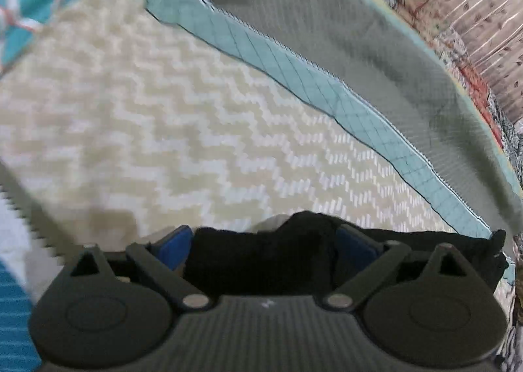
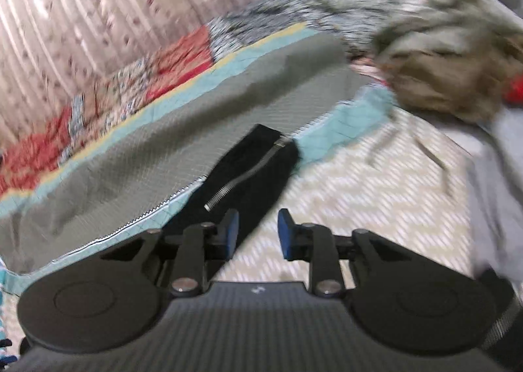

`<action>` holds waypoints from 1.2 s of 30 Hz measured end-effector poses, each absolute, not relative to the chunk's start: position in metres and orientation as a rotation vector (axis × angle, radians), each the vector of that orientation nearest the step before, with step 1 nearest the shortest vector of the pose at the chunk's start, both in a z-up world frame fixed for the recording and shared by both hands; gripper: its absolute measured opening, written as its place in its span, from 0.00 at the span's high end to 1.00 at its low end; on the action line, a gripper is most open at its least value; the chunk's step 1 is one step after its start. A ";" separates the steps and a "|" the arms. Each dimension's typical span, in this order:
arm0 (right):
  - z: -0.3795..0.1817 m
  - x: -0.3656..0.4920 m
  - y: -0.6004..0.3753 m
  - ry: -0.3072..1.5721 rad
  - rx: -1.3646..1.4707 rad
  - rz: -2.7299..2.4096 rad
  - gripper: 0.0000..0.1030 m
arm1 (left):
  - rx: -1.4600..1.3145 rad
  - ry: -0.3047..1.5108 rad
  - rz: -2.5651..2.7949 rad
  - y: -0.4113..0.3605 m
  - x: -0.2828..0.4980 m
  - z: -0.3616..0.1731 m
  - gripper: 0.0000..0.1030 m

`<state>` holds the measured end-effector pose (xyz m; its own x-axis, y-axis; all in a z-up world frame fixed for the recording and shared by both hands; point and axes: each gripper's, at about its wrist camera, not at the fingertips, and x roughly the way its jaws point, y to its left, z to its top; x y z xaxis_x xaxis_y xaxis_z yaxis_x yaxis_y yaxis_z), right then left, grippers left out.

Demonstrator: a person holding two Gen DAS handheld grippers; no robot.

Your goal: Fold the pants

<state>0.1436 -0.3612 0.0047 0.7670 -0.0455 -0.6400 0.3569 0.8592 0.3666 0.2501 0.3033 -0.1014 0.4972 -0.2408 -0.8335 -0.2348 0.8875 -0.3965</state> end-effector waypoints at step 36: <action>-0.073 0.248 -0.476 0.523 0.758 -0.403 0.66 | -0.367 0.899 0.191 0.286 0.257 -0.098 0.44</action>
<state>0.2481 -0.4758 -0.0734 0.8000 -0.1564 -0.5792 0.5205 0.6613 0.5402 0.2573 0.2862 -0.0984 0.6110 0.0093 -0.7916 -0.3128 0.9214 -0.2307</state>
